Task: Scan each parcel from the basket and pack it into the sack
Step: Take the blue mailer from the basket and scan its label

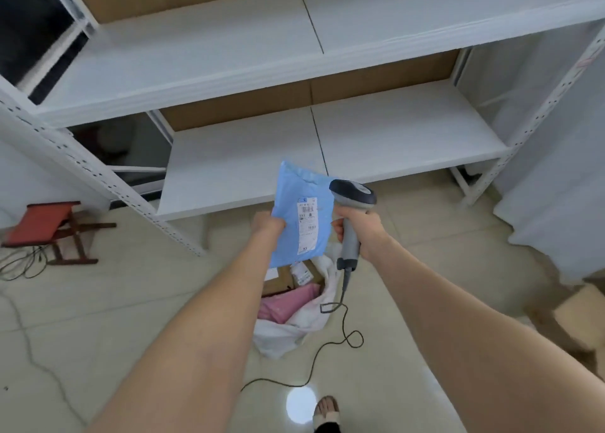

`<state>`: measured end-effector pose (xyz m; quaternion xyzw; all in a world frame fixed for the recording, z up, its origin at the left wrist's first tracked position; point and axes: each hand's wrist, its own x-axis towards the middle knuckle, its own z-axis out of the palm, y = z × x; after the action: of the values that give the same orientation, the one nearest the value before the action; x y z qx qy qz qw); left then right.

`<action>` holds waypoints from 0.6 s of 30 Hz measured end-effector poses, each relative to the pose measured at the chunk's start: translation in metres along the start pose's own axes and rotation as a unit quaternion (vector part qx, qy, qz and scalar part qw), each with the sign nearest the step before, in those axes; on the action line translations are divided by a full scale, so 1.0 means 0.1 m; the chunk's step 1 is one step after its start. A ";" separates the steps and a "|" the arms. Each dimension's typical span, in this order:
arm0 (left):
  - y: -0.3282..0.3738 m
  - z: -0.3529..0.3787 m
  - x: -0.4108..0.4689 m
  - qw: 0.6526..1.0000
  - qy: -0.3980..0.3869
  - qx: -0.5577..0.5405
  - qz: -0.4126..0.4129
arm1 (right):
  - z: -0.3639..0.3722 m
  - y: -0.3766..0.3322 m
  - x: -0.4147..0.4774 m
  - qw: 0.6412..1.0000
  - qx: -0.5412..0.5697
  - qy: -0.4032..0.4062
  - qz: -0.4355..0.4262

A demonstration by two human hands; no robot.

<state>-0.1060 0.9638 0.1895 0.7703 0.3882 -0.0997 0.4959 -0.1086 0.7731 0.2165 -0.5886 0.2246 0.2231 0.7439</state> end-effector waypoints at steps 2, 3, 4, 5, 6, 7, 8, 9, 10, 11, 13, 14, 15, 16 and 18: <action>-0.24 0.02 0.29 1.000 0.004 0.009 -0.024 | 0.14 0.19 0.25 1.000 0.003 0.004 0.022; -0.37 0.04 0.43 0.999 0.004 0.015 -0.030 | 0.19 0.30 0.38 0.999 0.006 0.003 0.031; -0.51 0.09 0.58 0.999 0.004 0.021 -0.037 | 0.23 0.41 0.52 0.999 0.009 0.002 0.039; -0.65 0.14 0.72 0.999 0.006 0.030 -0.043 | 0.25 0.54 0.66 0.999 0.009 0.002 0.046; -0.80 0.19 0.87 0.998 0.011 0.039 -0.048 | 0.28 0.67 0.82 0.999 0.007 0.005 0.053; -0.96 0.26 1.02 0.997 0.017 0.042 -0.056 | 0.29 0.82 0.96 0.998 0.006 0.009 0.060; -1.12 0.34 1.17 0.997 0.025 0.036 -0.063 | 0.29 0.97 1.12 0.998 0.006 0.011 0.064; -1.28 0.43 1.32 0.997 0.036 0.025 -0.069 | 0.29 1.12 1.28 0.998 0.009 0.010 0.068; -1.46 0.53 1.47 0.996 0.050 0.016 -0.073 | 0.28 1.27 1.45 0.997 0.011 0.007 0.072; -1.62 0.62 1.60 0.994 0.064 0.011 -0.082 | 0.26 1.44 1.61 0.997 0.011 0.004 0.080; -1.93 0.82 1.83 0.991 0.081 0.017 -0.107 | 0.19 1.76 1.91 0.996 0.008 -0.004 0.094; -2.10 0.94 1.95 0.989 0.077 0.035 -0.123 | 0.15 1.92 2.06 0.995 0.005 -0.007 0.101; -2.25 1.05 2.08 0.986 0.072 0.052 -0.142 | 0.11 2.08 2.22 0.994 0.000 -0.008 0.105; -2.39 1.17 2.20 0.983 0.069 0.067 -0.155 | 0.06 2.23 2.38 0.994 -0.004 -0.008 0.106; -2.67 1.41 2.44 0.980 0.067 0.084 -0.170 | -0.03 2.50 2.66 0.994 -0.008 -0.007 0.108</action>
<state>-0.0945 1.0220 -0.1941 0.7369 0.5363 -0.1627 0.3780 -0.0449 0.8396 -0.1366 -0.5657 0.2800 0.3078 0.7120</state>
